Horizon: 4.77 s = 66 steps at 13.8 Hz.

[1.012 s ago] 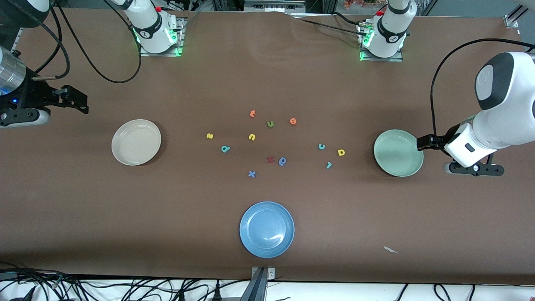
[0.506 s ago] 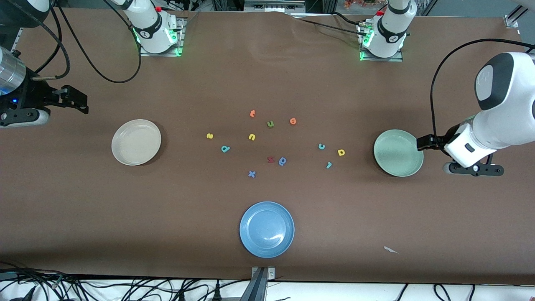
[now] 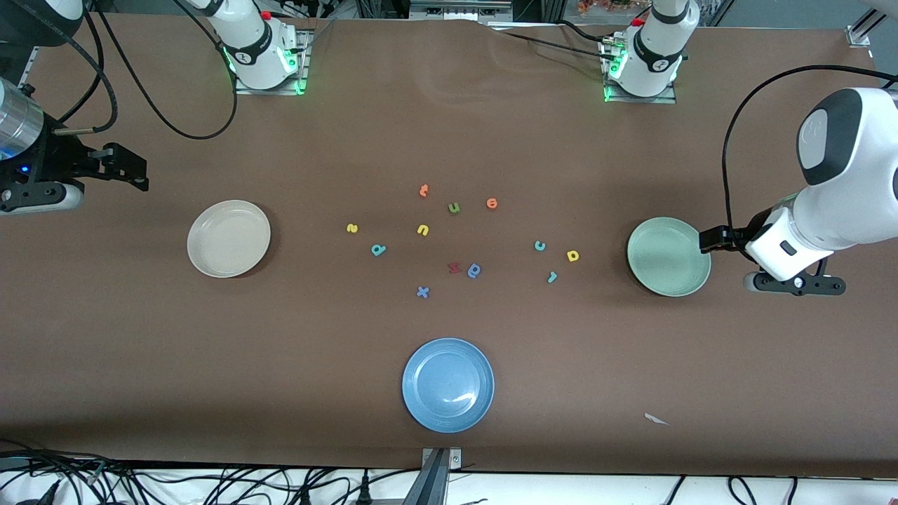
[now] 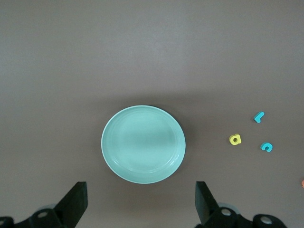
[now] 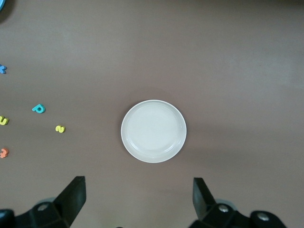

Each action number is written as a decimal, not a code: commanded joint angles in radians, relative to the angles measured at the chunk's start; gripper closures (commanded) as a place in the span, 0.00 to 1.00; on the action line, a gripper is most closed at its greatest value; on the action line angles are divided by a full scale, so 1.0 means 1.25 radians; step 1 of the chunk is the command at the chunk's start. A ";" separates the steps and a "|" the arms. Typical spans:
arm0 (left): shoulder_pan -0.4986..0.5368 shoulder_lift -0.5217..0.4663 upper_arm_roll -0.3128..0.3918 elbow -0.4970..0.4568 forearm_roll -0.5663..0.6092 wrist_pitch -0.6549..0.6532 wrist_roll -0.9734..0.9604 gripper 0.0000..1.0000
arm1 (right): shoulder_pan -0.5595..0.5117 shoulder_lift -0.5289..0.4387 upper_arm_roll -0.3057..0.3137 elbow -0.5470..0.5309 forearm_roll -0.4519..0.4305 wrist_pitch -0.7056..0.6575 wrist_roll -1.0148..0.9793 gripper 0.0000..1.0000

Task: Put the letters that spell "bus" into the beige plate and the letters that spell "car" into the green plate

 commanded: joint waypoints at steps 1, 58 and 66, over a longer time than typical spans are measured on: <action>0.005 -0.002 -0.001 0.006 -0.023 -0.010 0.018 0.00 | -0.001 0.004 -0.002 0.015 0.012 -0.010 0.007 0.01; -0.198 0.295 -0.006 -0.082 -0.158 0.213 -0.537 0.00 | 0.008 0.001 0.004 0.020 0.028 -0.011 0.005 0.01; -0.202 0.290 -0.015 -0.156 -0.160 0.308 -0.582 0.00 | 0.048 0.010 0.016 0.020 0.055 -0.017 0.082 0.00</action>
